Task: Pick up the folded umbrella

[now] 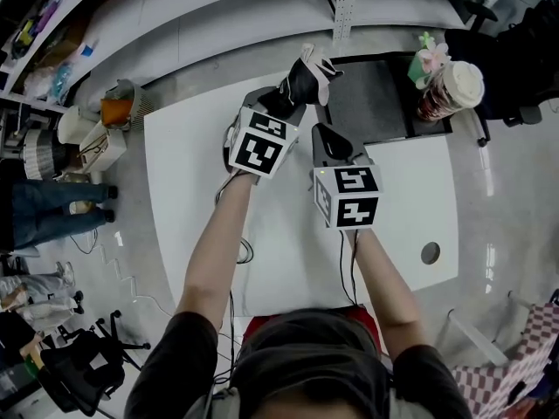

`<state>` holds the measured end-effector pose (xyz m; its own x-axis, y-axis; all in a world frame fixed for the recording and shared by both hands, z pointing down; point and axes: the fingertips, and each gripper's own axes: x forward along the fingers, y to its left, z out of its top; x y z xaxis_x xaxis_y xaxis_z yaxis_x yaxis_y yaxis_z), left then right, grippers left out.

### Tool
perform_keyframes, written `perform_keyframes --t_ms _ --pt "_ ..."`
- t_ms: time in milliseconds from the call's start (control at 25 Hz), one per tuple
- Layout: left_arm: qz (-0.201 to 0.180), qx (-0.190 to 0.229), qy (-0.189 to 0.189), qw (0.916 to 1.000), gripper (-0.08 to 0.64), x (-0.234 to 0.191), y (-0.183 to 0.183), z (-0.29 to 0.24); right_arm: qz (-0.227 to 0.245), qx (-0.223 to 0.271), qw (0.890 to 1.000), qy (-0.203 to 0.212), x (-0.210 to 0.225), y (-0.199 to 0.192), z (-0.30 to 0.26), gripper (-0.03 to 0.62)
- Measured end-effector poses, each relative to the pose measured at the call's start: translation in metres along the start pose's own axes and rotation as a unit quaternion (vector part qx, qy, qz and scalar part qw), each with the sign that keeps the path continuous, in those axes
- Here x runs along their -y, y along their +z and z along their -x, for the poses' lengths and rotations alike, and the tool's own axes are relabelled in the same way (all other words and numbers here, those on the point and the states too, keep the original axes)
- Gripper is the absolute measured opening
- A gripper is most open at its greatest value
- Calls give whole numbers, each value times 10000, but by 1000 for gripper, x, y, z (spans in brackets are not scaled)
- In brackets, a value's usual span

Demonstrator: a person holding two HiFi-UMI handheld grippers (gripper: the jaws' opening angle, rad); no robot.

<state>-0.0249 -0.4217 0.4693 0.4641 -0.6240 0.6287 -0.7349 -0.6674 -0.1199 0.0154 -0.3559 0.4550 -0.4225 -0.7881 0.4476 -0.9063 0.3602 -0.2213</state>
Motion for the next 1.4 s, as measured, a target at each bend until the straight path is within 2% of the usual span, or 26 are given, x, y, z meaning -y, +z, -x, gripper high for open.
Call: perform_keyframes --t_ms 360,800,1160,1400 --pt "177 373 -283 9987 202 30 28 9 -33 195 9991 -385 22 10 31 18" --pt "280 967 -392 9941 201 63 60 42 -47 497 9962 -709 41 21 75 18" --pt "433 1469 -379 9875 202 79 73 93 -59 827 9936 -772 34 36 111 18" --pt "563 1783 -279 9820 202 84 73 136 6 1060 9922 -660 17 48 134 18"
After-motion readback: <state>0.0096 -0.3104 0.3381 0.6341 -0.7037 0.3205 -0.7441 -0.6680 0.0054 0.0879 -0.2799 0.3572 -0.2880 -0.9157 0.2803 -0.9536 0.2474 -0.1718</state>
